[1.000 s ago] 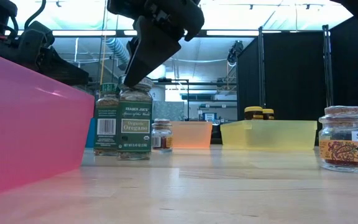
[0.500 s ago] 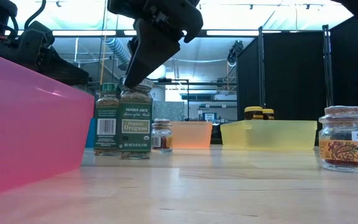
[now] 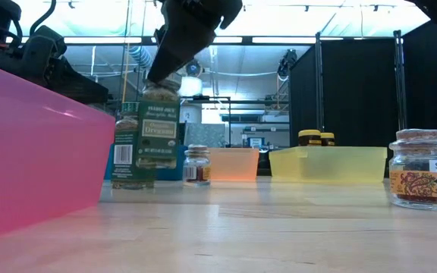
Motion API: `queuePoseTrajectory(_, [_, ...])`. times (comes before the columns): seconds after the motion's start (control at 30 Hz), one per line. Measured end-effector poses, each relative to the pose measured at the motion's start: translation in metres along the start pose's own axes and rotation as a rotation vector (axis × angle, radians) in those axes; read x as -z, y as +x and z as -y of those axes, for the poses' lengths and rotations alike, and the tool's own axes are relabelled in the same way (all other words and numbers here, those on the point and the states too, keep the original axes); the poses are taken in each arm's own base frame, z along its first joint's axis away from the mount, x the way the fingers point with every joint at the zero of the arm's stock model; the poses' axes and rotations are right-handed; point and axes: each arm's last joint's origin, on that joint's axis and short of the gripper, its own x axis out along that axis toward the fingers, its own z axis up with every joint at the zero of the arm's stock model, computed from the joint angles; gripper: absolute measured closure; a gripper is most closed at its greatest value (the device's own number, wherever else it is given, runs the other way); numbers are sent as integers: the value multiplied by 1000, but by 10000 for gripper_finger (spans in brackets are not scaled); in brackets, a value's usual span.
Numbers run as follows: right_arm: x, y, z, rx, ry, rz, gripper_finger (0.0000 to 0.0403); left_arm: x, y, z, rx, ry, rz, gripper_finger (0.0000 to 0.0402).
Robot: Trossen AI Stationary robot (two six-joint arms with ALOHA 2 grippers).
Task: Sort spices by type
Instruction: Put the bottom green seasoning bottle into the red bin
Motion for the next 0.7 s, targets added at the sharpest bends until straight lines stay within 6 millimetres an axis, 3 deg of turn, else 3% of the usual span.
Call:
queuePoseTrajectory(0.53, [-37,-43,-32,-12,-129,138,193,0,0,0,0,0,0,218])
queuePoseTrajectory(0.7, [-46,-48,-47,-101,-171,213,193,0,0,0,0,0,0,218])
